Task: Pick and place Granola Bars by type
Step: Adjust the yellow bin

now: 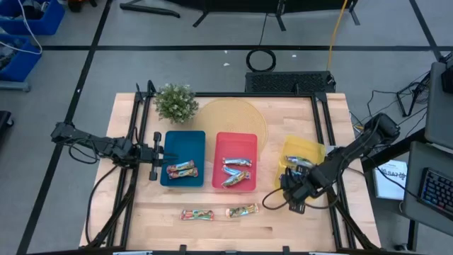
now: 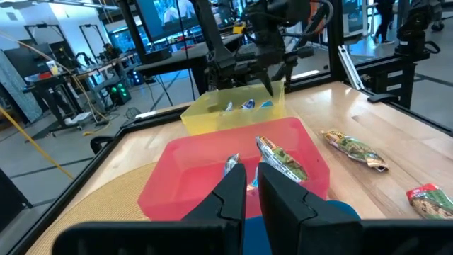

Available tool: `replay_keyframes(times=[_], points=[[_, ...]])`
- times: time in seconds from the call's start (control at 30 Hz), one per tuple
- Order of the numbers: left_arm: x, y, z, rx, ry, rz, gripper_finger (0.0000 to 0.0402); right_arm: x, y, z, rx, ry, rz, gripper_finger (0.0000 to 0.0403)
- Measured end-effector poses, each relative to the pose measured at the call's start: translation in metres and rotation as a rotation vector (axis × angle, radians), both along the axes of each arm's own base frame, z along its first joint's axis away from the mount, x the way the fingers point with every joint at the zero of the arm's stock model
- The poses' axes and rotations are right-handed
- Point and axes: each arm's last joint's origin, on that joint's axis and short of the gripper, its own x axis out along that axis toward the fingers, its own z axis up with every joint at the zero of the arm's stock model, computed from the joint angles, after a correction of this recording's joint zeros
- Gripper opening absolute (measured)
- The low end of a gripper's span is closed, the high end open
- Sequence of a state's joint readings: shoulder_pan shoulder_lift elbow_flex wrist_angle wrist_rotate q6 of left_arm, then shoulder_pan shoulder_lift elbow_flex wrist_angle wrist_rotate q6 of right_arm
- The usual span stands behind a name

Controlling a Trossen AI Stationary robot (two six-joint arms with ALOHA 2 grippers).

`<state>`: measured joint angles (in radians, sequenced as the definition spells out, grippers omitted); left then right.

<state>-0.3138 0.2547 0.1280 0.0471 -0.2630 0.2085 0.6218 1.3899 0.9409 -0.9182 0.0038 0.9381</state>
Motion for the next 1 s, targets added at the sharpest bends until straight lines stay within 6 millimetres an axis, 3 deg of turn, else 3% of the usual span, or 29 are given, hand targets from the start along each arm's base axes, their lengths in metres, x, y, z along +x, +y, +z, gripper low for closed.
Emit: replay_keyframes(times=[0.4, 0.7, 1.0], points=[[0.0, 0.0, 0.0, 0.003, -0.001, 0.0, 0.0047, 0.0, 0.003, -0.023, -0.13, 0.132, 0.093, 0.0145], [0.0, 0.0, 0.0, 0.005, -0.002, 0.0, 0.0047, 0.005, 0.002, -0.023, -0.188, 0.068, 0.288, 0.001], [0.0, 0.0, 0.0, 0.005, -0.003, 0.0, 0.0047, 0.005, 0.003, -0.023, -0.196, 0.072, 0.425, 0.0003]])
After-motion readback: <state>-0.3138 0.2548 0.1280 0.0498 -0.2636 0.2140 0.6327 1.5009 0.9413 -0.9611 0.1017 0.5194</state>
